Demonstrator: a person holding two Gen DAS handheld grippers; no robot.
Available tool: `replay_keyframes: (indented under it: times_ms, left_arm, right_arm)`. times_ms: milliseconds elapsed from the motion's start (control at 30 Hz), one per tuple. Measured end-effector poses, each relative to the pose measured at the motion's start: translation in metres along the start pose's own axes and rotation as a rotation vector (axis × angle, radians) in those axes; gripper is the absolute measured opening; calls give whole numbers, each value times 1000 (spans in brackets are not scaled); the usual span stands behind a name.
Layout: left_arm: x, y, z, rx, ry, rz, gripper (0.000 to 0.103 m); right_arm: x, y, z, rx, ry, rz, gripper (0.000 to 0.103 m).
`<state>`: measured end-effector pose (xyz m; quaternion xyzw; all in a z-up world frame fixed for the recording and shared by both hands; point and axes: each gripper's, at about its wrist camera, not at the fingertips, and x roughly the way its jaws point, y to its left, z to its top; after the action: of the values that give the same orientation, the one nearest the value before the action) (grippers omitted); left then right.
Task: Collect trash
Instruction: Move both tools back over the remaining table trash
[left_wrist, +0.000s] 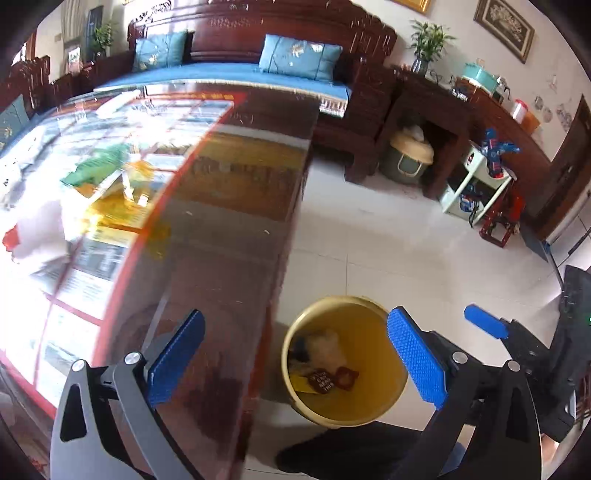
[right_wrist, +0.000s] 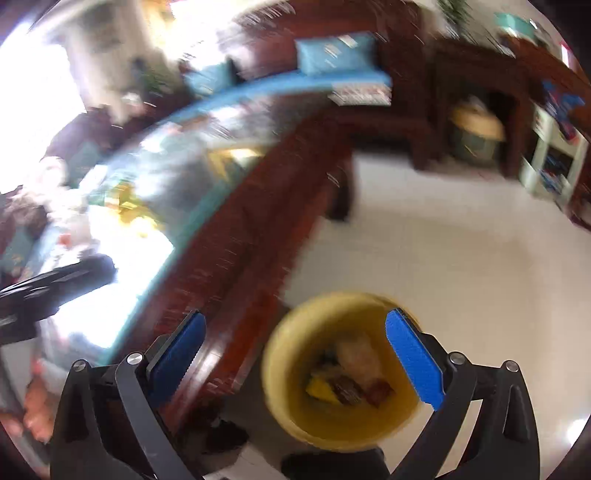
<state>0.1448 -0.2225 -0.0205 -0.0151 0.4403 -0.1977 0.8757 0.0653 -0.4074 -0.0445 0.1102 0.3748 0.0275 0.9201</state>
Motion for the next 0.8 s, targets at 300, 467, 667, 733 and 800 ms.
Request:
replay_keyframes:
  times_ms: [300,467,667,733,800]
  left_arm:
    - [-69,62,-5,-6,-214,3,99]
    - [-104,107,-19,-36,-338,-16,99]
    - [-137,150,-24,-12,-354,106,99]
    - [-145,163,-26,-13,-369,137,99]
    - [-148,177,-29,-15,-383,150,99]
  right_arm:
    - [-20,93,7,-291,-185,-87,95]
    - [-33,120,24,-200,-252,-31,95]
    - [-31,167,39,-217,-243,46,95]
    - [-27,185,40,-220,-236,87,95]
    - [-21,200,43,-224,-231,119,95]
